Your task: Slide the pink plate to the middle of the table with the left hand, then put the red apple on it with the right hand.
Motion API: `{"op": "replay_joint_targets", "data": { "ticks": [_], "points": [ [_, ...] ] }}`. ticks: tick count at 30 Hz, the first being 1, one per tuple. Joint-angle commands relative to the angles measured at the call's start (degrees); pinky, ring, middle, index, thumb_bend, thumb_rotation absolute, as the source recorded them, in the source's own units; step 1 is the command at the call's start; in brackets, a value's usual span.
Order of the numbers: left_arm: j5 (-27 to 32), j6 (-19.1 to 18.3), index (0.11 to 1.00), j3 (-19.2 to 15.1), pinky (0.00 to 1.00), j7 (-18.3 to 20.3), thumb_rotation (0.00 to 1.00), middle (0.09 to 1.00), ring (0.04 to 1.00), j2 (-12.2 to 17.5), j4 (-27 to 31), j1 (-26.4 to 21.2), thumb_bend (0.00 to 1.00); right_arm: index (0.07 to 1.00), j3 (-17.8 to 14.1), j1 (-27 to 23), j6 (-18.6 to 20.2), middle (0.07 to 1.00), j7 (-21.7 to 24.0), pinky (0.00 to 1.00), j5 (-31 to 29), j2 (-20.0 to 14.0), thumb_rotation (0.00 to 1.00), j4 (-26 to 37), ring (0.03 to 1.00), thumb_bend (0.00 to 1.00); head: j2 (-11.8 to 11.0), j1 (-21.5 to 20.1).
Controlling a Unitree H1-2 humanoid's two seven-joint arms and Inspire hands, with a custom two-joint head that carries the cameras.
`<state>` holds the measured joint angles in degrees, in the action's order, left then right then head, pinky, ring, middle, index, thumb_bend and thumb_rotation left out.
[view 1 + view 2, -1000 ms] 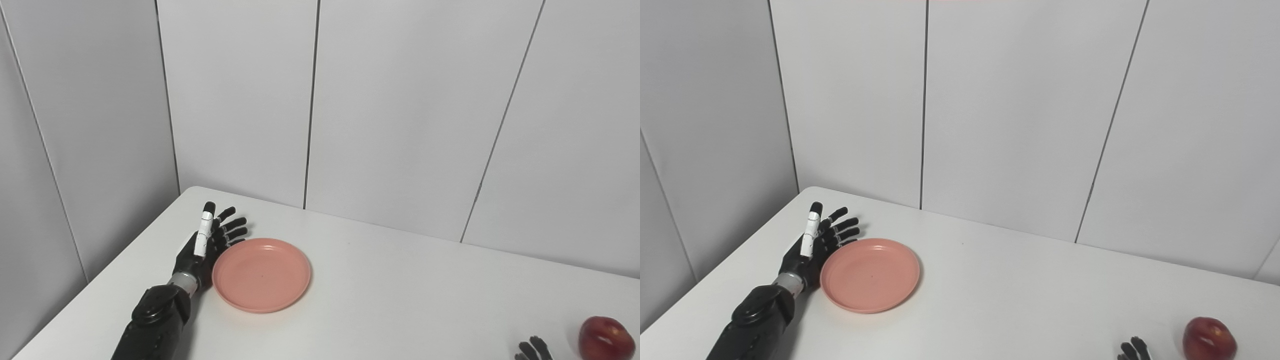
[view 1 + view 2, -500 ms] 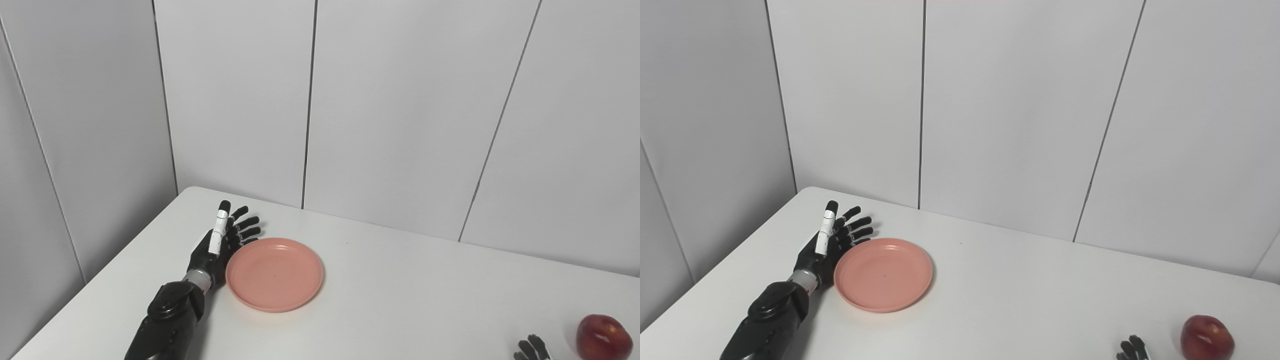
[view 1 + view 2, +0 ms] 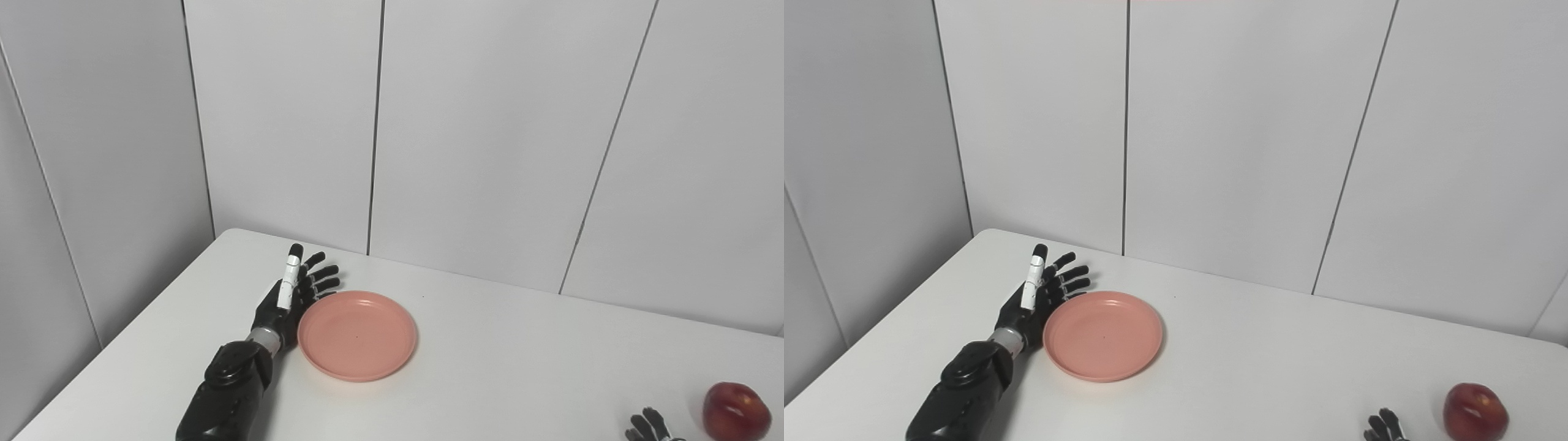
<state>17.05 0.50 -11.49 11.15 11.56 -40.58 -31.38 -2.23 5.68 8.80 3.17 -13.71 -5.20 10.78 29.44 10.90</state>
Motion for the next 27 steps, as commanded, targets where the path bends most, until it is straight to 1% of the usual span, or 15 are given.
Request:
{"op": "replay_joint_targets", "data": {
  "ticks": [1,5,9,14,17,22,27],
  "points": [
    [0.08,0.07,0.88,0.04,0.77,-0.11,0.98,0.82,0.819,-0.52,-0.46,-1.77,0.8,0.957,0.92,0.38,3.32,0.949,0.79,0.98,-0.09,0.19,1.0,0.23,0.968,0.81,0.04,-0.11],
    [0.43,1.03,0.883,-0.1,0.78,0.37,0.97,0.829,0.819,-1.41,-1.6,-2.27,0.81,0.961,1.12,0.39,3.25,0.949,0.86,0.98,0.2,0.17,1.0,0.26,0.97,0.81,0.21,-0.35],
    [0.2,1.83,0.879,0.03,0.79,0.25,0.98,0.832,0.813,-1.94,-2.46,-2.62,0.78,0.959,1.1,0.33,3.66,0.946,0.72,0.97,0.2,0.35,1.0,0.36,0.965,0.83,0.16,-0.47],
    [-0.51,2.32,0.859,0.54,0.75,-0.15,0.98,0.81,0.781,-2.35,-3.33,-2.62,0.78,0.961,1.24,0.3,3.63,0.946,0.68,0.97,0.55,0.32,1.0,0.34,0.96,0.84,0.22,-0.84],
    [-0.74,2.14,0.862,0.81,0.74,-0.66,0.98,0.811,0.782,-2.82,-3.51,-2.37,0.79,0.955,1.18,0.34,3.57,0.944,0.61,0.96,0.47,0.45,1.0,0.32,0.957,0.84,0.32,-1.08],
    [-1.86,3.15,0.851,1.22,0.71,-2.55,1.0,0.793,0.772,-3.85,-3.2,-1.81,0.79,0.959,1.46,0.43,3.56,0.94,0.58,0.96,0.75,0.52,1.0,0.48,0.956,0.83,0.39,-1.45],
    [-1.66,3.38,0.847,1.25,0.72,-2.89,1.0,0.785,0.778,-4.66,-2.77,-1.48,0.79,0.96,1.59,0.42,3.78,0.942,0.35,0.96,0.86,0.82,1.0,0.57,0.955,0.83,0.41,-1.92]
  ]
}}
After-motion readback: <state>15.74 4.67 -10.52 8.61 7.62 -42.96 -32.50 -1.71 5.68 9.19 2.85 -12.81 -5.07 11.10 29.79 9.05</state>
